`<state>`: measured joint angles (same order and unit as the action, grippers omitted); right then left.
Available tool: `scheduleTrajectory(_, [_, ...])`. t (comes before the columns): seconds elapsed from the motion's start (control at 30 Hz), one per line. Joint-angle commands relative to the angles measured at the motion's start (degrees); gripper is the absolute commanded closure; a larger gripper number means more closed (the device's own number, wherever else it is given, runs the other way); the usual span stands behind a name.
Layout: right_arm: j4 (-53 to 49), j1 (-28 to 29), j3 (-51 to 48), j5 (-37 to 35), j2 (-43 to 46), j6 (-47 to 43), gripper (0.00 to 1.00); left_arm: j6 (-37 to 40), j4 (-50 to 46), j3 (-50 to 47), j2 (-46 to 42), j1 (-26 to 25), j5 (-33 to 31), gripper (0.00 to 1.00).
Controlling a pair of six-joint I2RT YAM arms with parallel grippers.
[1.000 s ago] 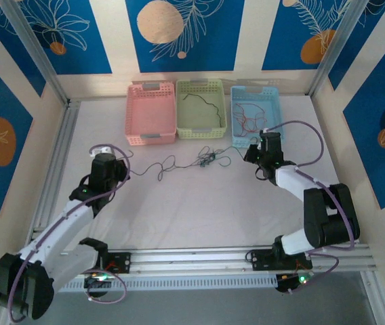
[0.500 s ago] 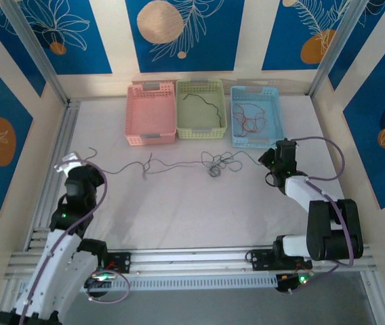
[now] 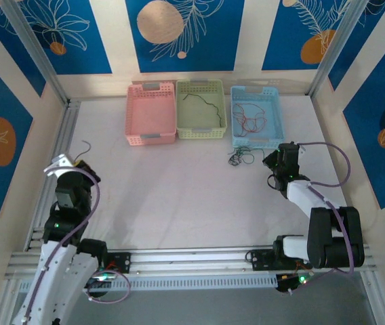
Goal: Untangle the cables
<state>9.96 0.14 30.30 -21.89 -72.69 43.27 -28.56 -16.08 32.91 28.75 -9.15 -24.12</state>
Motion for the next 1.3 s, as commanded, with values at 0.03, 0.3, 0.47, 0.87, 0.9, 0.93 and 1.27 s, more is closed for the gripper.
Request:
scheduleTrajectory(0.03, [3.4,0.8,0.9,4.9,0.3,-3.0,1.00,0.6,10.5,1.2,3.0,0.6,23.6,1.00])
scheduleTrajectory(0.3, [11.4,8.1,0.3,12.3,3.0,-13.4,1.00,-8.9,25.3,4.5,11.0,0.2,53.6,1.00])
scheduleTrajectory(0.47, [12.1,10.2,1.3,14.5,2.0,-16.2,0.67,-10.7,28.8,4.6,14.4,-0.1,57.1,1.00])
scheduleTrajectory(0.87, [21.9,15.7,4.1,40.4,-4.7,-24.3,0.35,-10.3,30.2,4.3,20.2,-0.4,56.3,1.00])
scheduleTrajectory(0.9, [21.7,17.5,5.5,44.1,-6.5,-26.8,0.33,-10.1,30.1,4.4,20.5,-0.4,56.2,1.00])
scheduleTrajectory(0.93, [21.8,19.4,6.3,46.3,-7.8,-29.6,0.33,-9.9,29.9,4.5,20.6,-0.4,56.2,1.00])
scheduleTrajectory(1.27, [15.1,32.8,17.3,51.0,-20.9,-46.3,0.30,-9.0,31.2,3.9,20.3,-0.5,60.5,1.00])
